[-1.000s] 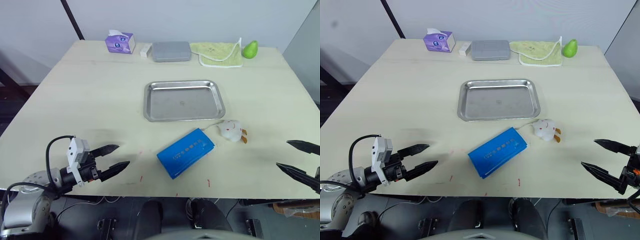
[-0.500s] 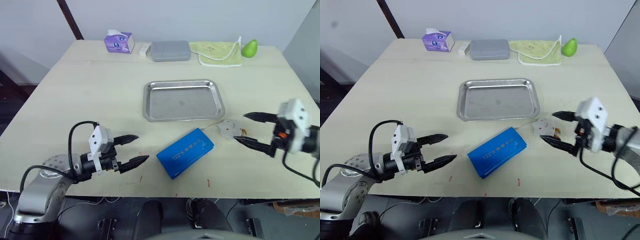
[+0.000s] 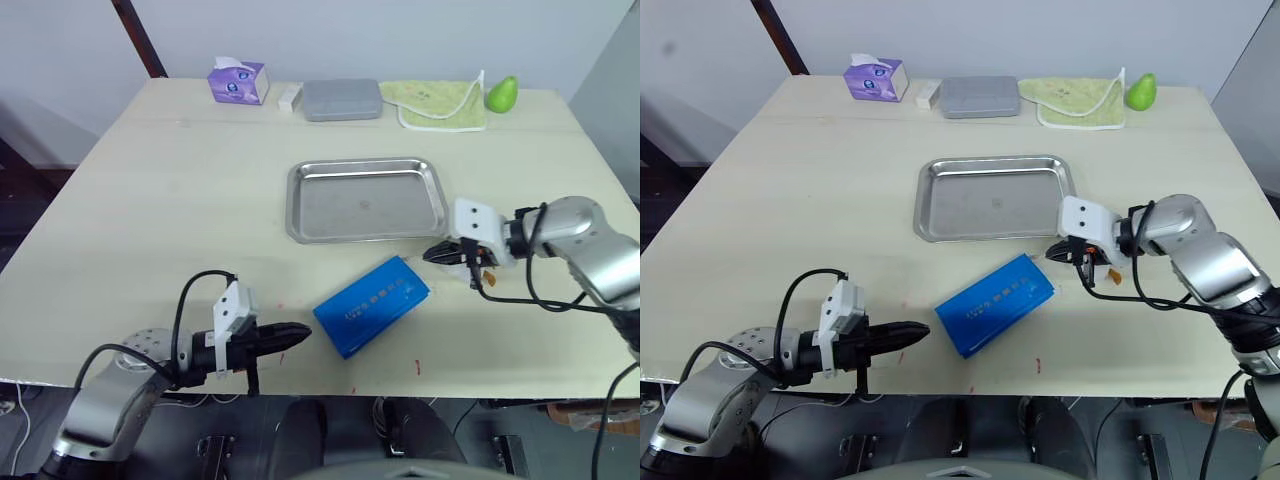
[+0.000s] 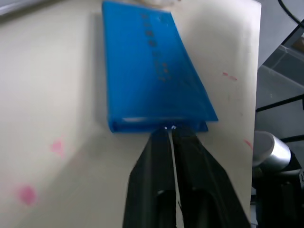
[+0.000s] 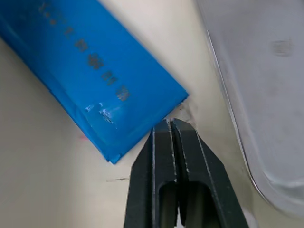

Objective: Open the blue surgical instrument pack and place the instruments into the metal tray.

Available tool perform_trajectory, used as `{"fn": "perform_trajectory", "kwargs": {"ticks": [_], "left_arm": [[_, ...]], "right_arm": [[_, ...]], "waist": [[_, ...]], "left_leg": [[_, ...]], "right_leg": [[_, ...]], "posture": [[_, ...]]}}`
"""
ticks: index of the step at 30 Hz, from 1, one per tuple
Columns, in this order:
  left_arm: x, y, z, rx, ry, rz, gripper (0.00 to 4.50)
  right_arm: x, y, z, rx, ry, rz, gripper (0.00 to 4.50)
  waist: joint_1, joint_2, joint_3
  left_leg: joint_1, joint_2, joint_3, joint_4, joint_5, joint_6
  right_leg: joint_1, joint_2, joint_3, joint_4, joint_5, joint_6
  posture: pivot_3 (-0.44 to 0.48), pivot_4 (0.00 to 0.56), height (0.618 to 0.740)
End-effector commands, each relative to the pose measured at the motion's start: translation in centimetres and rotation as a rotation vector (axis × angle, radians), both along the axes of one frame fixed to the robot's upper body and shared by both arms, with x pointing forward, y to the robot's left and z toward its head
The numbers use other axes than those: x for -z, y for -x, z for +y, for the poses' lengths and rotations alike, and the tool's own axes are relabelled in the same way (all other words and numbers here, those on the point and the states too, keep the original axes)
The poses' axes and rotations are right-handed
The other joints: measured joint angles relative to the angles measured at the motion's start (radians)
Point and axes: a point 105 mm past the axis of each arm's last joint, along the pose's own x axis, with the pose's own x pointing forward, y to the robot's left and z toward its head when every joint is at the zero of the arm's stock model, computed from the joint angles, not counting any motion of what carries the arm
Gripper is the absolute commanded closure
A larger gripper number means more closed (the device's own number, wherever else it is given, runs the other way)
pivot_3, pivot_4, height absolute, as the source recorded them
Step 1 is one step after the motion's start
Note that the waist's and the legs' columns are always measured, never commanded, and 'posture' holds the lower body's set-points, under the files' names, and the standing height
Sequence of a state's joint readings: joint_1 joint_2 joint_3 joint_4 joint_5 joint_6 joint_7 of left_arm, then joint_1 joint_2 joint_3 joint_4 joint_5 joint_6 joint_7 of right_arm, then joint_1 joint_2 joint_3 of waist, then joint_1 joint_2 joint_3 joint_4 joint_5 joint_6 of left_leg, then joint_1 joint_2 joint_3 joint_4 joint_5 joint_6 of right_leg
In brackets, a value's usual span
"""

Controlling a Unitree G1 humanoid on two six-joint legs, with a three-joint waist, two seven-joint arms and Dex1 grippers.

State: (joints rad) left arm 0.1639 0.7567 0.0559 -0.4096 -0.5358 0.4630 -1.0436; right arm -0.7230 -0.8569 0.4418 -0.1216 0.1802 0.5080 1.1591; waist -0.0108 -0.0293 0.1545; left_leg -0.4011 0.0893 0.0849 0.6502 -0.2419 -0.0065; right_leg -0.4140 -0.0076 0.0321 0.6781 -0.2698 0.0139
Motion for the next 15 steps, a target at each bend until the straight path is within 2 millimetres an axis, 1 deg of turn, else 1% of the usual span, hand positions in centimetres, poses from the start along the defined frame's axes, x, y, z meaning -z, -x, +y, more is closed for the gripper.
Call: {"fn": "perform_trajectory", "kwargs": {"ticks": [1, 5, 10, 15], "left_arm": [[0.0, 0.1, -0.5, 0.015, 0.007, -0.019, 4.42], [0.8, 0.3, -0.7, 0.010, -0.004, -0.006, 4.42], [1.5, 0.2, -0.8, -0.002, -0.008, -0.002, 4.42], [2.2, -0.2, -1.5, -0.008, -0.014, -0.017, 4.42]], "right_arm": [[-0.3, -0.3, 0.2, -0.048, 0.065, -0.039, 4.50], [0.3, -0.5, 0.4, -0.070, 0.127, -0.042, 4.50], [1.2, -1.0, 0.1, -0.076, 0.205, -0.062, 4.50], [2.3, -1.3, 0.7, -0.094, 0.238, -0.057, 4.50]], "waist": [[0.000, 0.000, 0.000], [-0.001, 0.000, 0.000], [-0.002, 0.000, 0.000], [-0.001, 0.000, 0.000]], "left_leg": [[0.000, 0.000, 0.000, 0.000, 0.000, 0.000], [0.000, 0.000, 0.000, 0.000, 0.000, 0.000], [0.000, 0.000, 0.000, 0.000, 0.000, 0.000], [0.000, 0.000, 0.001, 0.001, 0.000, 0.000]], "right_leg": [[0.000, 0.000, 0.000, 0.000, 0.000, 0.000], [0.000, 0.000, 0.000, 0.000, 0.000, 0.000], [0.000, 0.000, 0.000, 0.001, 0.000, 0.000], [0.000, 0.000, 0.000, 0.001, 0.000, 0.000]], "posture": [[0.000, 0.150, 0.740], [0.000, 0.150, 0.740], [0.000, 0.150, 0.740], [0.000, 0.150, 0.740]]}}
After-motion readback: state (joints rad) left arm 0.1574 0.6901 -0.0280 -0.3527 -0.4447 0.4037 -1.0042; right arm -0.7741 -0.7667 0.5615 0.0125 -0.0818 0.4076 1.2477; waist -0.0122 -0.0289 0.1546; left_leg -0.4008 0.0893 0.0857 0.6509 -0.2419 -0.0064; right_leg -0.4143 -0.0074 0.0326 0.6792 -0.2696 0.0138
